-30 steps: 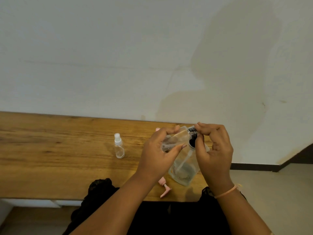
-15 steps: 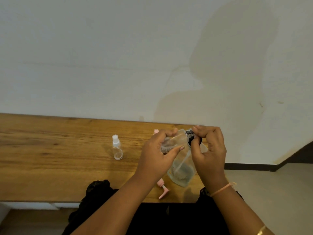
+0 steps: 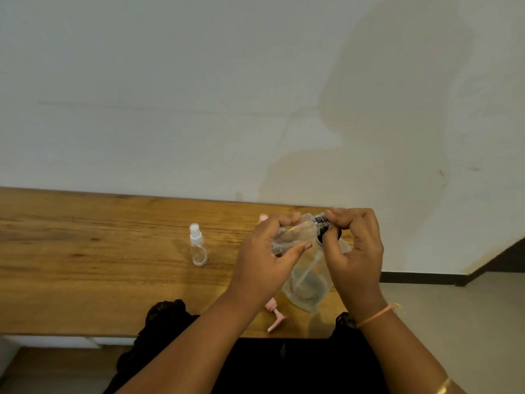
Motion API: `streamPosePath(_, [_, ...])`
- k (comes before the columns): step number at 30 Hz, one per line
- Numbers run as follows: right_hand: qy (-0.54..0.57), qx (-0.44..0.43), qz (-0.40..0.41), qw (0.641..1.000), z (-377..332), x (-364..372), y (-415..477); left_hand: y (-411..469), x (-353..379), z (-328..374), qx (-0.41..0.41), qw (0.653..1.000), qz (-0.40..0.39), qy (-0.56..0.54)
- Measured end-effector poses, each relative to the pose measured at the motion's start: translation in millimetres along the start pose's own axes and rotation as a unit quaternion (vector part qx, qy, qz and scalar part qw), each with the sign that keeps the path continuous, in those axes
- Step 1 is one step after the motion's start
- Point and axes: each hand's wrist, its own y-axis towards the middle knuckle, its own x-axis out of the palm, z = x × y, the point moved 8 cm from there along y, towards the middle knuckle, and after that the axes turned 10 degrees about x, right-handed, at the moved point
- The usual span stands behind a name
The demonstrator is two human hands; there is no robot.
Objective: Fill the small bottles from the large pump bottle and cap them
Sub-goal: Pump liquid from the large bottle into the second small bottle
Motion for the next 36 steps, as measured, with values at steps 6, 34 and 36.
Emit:
streamPosePath(6, [0.011,-0.001,0.002,1.000,-3,-1,-2,-2,0,2,0.015,1.000,-0.003,0.007])
streamPosePath(34, [0.001,-0.011,0.031,0.999,-13,-2,-6,-4,-4,10,0.072,0.996,0.024,0.045])
streamPosePath(36, [0.001,-0.006,0.028,1.000,-9,0,-6,-3,-3,6,0.056,0.998,0.013,0.041])
